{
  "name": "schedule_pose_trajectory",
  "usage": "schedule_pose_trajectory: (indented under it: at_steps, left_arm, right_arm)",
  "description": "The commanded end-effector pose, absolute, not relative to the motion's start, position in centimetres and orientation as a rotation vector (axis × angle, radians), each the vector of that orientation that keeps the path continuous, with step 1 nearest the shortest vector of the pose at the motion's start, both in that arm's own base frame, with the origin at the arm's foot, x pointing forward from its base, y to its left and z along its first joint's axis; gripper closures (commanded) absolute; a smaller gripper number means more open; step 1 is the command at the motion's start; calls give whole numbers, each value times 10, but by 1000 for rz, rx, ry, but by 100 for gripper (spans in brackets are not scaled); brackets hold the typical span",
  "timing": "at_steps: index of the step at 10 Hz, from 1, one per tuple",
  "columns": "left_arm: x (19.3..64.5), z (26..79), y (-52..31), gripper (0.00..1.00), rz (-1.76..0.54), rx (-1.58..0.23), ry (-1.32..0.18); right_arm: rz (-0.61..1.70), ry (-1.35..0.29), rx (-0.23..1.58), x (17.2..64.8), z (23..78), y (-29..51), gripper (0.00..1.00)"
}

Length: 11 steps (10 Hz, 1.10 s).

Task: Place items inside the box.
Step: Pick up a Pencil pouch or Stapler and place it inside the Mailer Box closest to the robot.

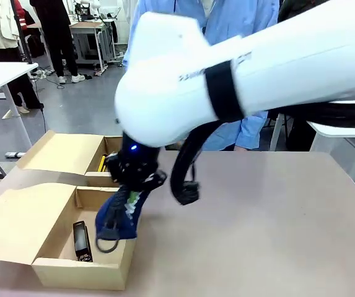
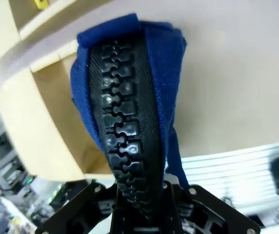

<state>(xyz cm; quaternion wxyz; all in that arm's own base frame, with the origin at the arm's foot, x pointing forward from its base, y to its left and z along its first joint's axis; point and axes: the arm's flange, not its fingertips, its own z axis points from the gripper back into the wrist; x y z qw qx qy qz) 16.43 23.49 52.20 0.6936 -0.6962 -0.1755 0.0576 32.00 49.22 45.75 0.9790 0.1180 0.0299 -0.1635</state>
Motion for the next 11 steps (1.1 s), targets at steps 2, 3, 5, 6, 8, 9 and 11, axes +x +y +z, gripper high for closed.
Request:
schedule_pose_trajectory:
  at_steps: [2, 3, 5, 6, 8, 9, 11]
  left_arm:
    - [163, 525, 235, 0, 115, -1564, -411]
    - [163, 525, 235, 0, 115, -1564, -411]
    - [163, 525, 235, 0, 115, -1564, -411]
    - [163, 525, 235, 0, 115, -1564, -411]
    - [163, 525, 235, 0, 115, -1564, -411]
    - [163, 525, 235, 0, 115, -1564, -411]
    - [163, 525, 235, 0, 115, -1564, -411]
  right_arm:
    - [-329, 60, 238, 320, 458, 492, 93]
    - [-329, 60, 238, 320, 458, 492, 93]
    - [-239, 5, 209, 324, 442, 520, 93]
    - [-191, -15, 253, 329, 442, 531, 93]
    - [-98, -26, 248, 337, 439, 553, 93]
    - [-93, -15, 211, 342, 430, 564, 93]
    - [-85, 6, 169, 355, 408, 576, 93]
